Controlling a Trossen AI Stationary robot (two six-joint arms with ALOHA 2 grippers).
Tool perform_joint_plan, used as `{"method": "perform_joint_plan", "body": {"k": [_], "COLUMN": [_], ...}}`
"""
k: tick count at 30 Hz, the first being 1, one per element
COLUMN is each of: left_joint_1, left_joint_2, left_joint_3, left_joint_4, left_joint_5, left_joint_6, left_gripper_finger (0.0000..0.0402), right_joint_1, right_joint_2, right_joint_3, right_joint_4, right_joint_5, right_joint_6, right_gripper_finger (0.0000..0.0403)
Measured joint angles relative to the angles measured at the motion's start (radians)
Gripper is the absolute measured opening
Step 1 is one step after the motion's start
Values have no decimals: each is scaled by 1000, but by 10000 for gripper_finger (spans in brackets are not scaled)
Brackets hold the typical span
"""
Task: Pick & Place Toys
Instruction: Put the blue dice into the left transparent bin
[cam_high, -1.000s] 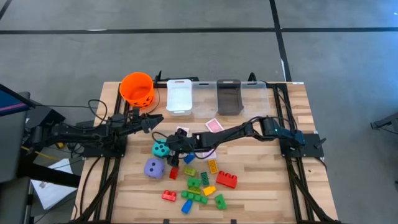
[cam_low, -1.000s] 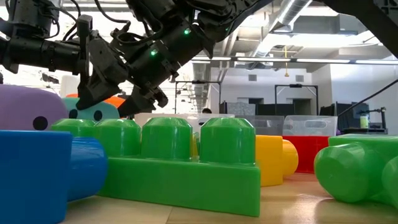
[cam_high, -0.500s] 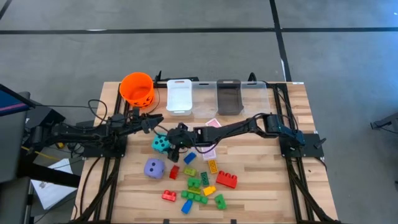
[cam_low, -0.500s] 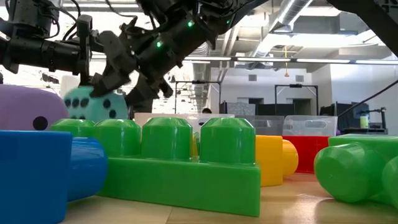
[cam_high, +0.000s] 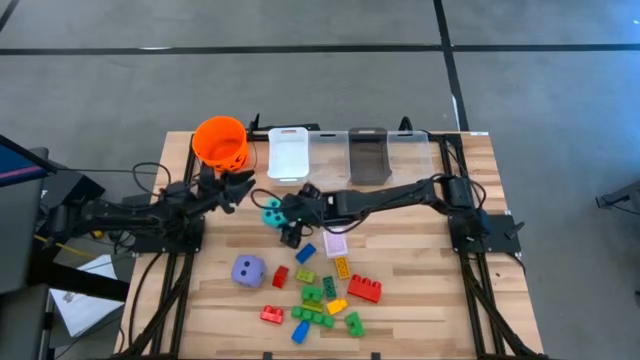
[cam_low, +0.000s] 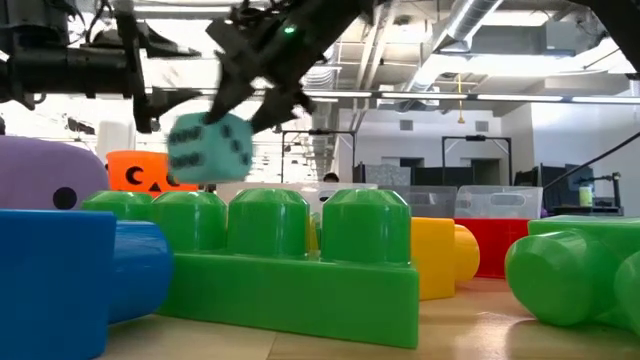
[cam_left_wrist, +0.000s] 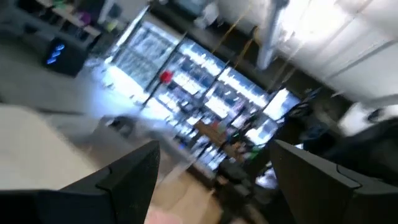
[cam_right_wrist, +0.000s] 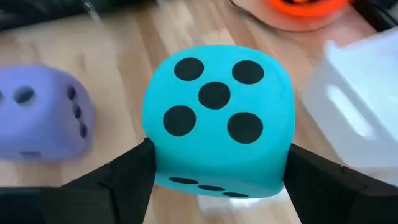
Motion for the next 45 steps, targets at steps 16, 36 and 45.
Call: {"method": "perform_joint_plan", "body": {"k": [16, 36, 45], "left_joint_1": [0, 18, 18], "left_joint_2": [-116, -115, -115], "left_joint_3": [0, 0, 0], "left_joint_4": [-295, -273, -269], "left_joint_5": [274, 247, 148], "left_joint_6": [-87, -197, -224], "left_gripper_finger": [298, 298, 298], "right_joint_1": [-25, -389, -462], "right_joint_2": [-237, -106, -112], "right_joint_3": [2, -52, -52], "right_joint_4": [-406, -168, -172], "right_joint_5": [430, 201, 49], "right_joint_6": [172, 113, 114], "right_gripper_finger": [301, 302, 361]}}
